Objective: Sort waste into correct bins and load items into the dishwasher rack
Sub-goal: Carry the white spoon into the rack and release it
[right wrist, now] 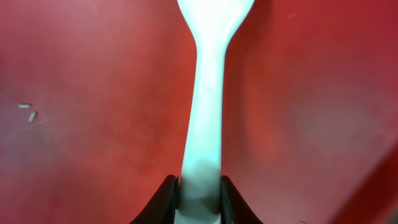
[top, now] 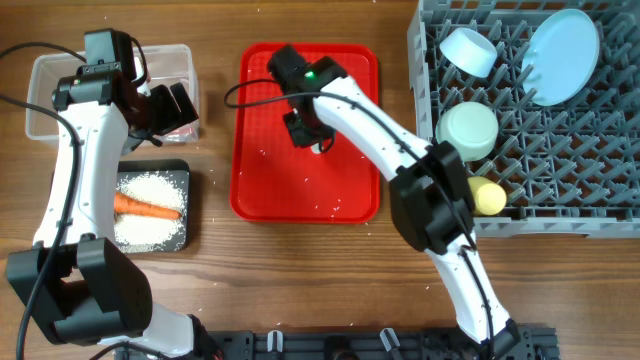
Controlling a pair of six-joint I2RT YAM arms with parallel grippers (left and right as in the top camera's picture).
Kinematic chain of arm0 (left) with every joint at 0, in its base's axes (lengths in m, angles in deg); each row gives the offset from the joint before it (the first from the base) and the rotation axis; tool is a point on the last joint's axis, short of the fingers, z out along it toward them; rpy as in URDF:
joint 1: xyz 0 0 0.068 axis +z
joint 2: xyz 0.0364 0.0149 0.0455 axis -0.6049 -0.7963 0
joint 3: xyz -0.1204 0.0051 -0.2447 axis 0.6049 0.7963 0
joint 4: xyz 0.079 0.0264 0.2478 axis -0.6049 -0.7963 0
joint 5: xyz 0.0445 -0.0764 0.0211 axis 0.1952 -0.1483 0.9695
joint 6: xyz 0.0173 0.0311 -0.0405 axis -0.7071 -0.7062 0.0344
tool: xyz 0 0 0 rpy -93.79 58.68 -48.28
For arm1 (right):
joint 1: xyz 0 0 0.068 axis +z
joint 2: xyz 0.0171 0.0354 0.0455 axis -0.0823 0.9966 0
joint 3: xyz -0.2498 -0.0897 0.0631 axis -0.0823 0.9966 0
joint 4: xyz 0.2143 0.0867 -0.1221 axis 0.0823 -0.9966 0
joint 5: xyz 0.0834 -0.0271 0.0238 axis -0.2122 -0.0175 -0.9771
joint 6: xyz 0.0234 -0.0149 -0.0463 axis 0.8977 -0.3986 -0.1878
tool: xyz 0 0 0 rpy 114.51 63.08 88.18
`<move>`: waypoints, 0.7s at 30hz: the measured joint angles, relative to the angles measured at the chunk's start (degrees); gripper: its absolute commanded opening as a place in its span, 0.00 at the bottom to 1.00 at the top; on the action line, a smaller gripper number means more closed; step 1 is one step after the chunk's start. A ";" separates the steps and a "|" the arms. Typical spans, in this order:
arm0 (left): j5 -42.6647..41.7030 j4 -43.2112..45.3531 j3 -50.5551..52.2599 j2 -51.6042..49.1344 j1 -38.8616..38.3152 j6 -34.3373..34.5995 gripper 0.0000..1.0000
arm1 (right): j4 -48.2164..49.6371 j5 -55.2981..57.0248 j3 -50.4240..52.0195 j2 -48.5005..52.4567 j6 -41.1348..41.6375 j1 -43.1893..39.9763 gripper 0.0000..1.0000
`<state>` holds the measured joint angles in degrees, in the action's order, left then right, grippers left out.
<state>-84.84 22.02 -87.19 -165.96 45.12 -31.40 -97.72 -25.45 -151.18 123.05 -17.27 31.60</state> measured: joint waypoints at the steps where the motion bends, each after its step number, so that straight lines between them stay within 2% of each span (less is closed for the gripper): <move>1: 0.00 0.00 0.00 0.00 0.00 0.00 1.00 | -0.04 -0.24 0.00 -1.53 -0.22 -0.76 0.04; 4: 0.00 0.02 0.00 0.00 0.00 0.00 1.00 | -0.83 -0.92 0.00 -8.22 -0.66 -3.37 0.04; 7: -0.02 0.00 0.00 0.00 0.00 0.00 1.00 | -2.95 -1.07 -0.11 -19.71 -1.73 -8.00 0.05; 10: 0.00 0.00 0.00 -0.02 0.00 0.00 1.00 | -9.09 0.90 -0.42 -28.74 -2.34 -14.62 0.04; 13: 0.00 0.02 0.00 -0.02 0.00 0.00 1.00 | -17.11 5.66 -0.70 -31.98 -4.37 -24.76 0.04; 15: 0.00 0.02 0.00 0.00 0.00 0.00 1.00 | -17.57 7.04 0.00 -32.02 -5.86 -29.40 0.04; 18: -0.02 0.09 0.00 -0.02 0.00 0.00 1.00 | -16.00 7.19 6.80 -32.11 -10.32 -37.00 0.06; 19: 0.00 0.68 0.00 -0.02 0.00 0.00 1.00 | -15.80 6.80 8.87 -32.00 -12.04 -38.93 0.09; 20: 0.00 0.79 0.00 -0.02 0.00 0.00 1.00 | -14.05 5.25 11.45 -32.11 -14.53 -40.87 0.29; 21: 0.00 0.98 0.00 -0.02 0.00 0.00 1.00 | -12.63 3.58 14.16 -32.09 -17.11 -42.60 0.40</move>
<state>-84.84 23.00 -87.19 -165.98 45.12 -31.40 -110.36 -21.86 -137.02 90.96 -34.39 -11.00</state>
